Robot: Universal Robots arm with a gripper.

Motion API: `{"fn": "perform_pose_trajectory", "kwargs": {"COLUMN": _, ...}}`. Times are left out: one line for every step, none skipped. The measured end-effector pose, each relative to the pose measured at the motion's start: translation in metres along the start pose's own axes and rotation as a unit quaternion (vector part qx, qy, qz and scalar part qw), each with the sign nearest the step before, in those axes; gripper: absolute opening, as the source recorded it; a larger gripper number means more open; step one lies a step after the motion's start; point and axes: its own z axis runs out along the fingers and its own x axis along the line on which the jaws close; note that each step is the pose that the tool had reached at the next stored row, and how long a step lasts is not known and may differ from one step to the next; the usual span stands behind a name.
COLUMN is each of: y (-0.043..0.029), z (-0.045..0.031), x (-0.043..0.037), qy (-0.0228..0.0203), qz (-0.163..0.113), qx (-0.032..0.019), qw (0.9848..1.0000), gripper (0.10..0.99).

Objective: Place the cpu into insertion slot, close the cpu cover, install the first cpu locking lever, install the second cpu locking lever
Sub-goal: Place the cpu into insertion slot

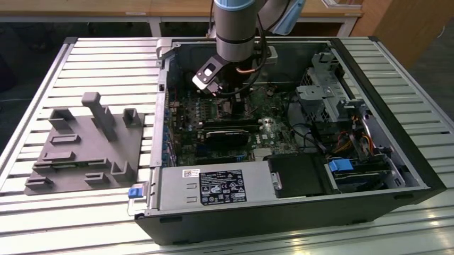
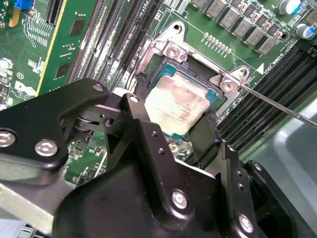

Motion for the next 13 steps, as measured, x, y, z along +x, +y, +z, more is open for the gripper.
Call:
{"fn": "perform_pose_trajectory", "kwargs": {"y": 0.0, "z": 0.0, "x": 0.0, "qy": 0.0, "qz": 0.0, "qx": 0.0, "qw": 1.0, "gripper": 0.616}}
{"fn": "perform_pose_trajectory", "kwargs": {"y": 0.0, "z": 0.0, "x": 0.0, "qy": 0.0, "qz": 0.0, "qx": 0.0, "qw": 1.0, "gripper": 0.616}}
{"fn": "perform_pose_trajectory", "kwargs": {"y": 0.0001, "z": 0.0, "x": 0.0, "qy": 0.0002, "qz": 0.0, "qx": 0.0, "qw": 1.0, "gripper": 0.616}}
{"fn": "perform_pose_trajectory", "kwargs": {"y": 0.0001, "z": 0.0001, "x": 0.0, "qy": 0.0005, "qz": 0.0, "qx": -0.0001, "qw": 1.0, "gripper": 0.616}}
{"fn": "perform_pose_trajectory", "kwargs": {"y": 0.0001, "z": 0.0, "x": 0.0, "qy": 0.0008, "qz": 0.0, "qx": -0.0001, "qw": 1.0, "gripper": 0.616}}
{"fn": "perform_pose_trajectory", "kwargs": {"y": 0.0001, "z": -0.0002, "x": 0.0, "qy": 0.0009, "qz": 0.0, "qx": -0.0001, "qw": 1.0, "gripper": 0.616}}
{"fn": "perform_pose_trajectory", "kwargs": {"y": 0.0001, "z": -0.0007, "x": 0.0, "qy": 0.0009, "qz": 0.0, "qx": 0.0, "qw": 1.0, "gripper": 0.616}}
{"fn": "perform_pose_trajectory", "kwargs": {"y": 0.0001, "z": -0.0014, "x": 0.0, "qy": 0.001, "qz": 0.0, "qx": 0.0, "qw": 1.0, "gripper": 0.616}}
{"fn": "perform_pose_trajectory", "kwargs": {"y": 0.0002, "z": -0.0024, "x": 0.0, "qy": 0.001, "qz": 0.0, "qx": 0.0, "qw": 1.0, "gripper": 0.616}}
{"fn": "perform_pose_trajectory", "kwargs": {"y": 0.0003, "z": -0.0037, "x": 0.0, "qy": 0.0011, "qz": 0.0, "qx": 0.0, "qw": 1.0, "gripper": 0.616}}
{"fn": "perform_pose_trajectory", "kwargs": {"y": 0.0004, "z": -0.0053, "x": 0.0001, "qy": 0.0013, "qz": 0.0, "qx": 0.0, "qw": 1.0, "gripper": 0.616}}
{"fn": "perform_pose_trajectory", "kwargs": {"y": 0.0005, "z": -0.0065, "x": 0.0001, "qy": 0.0017, "qz": 0.0, "qx": 0.0, "qw": 1.0, "gripper": 0.616}}
{"fn": "perform_pose_trajectory", "kwargs": {"y": 0.0005, "z": -0.0073, "x": 0.0001, "qy": 0.0022, "qz": 0.0, "qx": 0.0, "qw": 1.0, "gripper": 0.616}}
